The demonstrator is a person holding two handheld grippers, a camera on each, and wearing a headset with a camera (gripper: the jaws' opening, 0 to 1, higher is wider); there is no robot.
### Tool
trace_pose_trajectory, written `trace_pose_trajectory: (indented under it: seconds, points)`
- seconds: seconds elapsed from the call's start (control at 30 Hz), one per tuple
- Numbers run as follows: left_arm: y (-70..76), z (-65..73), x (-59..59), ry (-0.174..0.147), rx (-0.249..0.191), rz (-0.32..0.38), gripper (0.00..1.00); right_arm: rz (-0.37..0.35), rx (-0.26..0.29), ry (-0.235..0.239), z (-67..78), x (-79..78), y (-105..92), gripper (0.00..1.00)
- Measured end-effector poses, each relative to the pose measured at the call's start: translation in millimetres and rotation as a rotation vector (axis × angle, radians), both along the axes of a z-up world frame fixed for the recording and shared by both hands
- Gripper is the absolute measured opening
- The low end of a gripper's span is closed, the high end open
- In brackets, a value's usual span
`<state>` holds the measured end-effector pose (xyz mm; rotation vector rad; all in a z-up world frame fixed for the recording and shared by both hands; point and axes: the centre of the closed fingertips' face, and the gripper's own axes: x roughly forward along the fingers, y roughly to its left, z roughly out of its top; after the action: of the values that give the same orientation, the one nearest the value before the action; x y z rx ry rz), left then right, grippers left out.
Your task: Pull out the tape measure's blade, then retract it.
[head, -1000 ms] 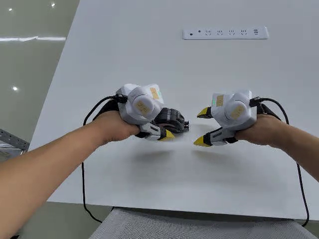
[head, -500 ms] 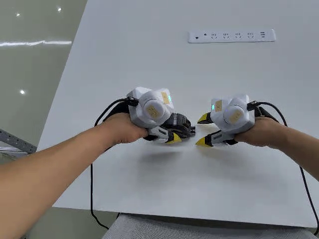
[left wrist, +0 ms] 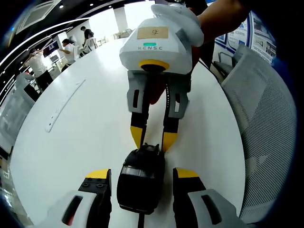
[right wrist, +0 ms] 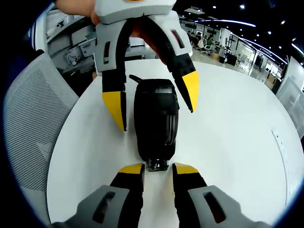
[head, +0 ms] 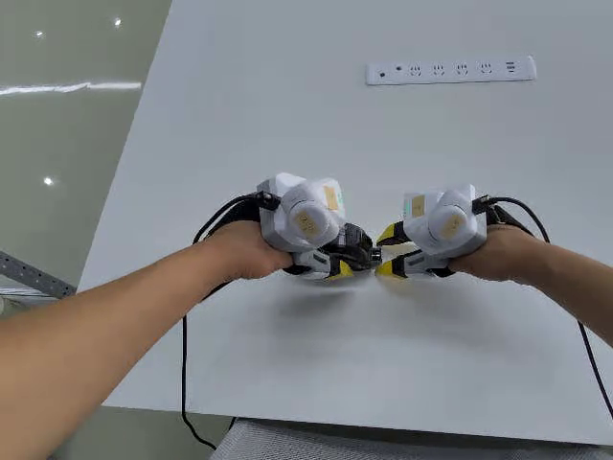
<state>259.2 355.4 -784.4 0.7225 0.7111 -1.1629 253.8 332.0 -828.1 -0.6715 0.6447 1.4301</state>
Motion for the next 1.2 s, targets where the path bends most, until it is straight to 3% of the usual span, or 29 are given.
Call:
trace_pose_trajectory:
  seconds: [0.67,1.2]
  points:
    - [2.2,-1.0,1.5,-0.021,0.022,-0.034,0.33,0.033,-0.001,0.009,0.1,-3.9,3.8,0.14]
    - [1.8,-0.7,0.3,-0.015,0.017,-0.064,0.32,0.065,0.000,0.009,4.2,-7.1,4.0,0.12]
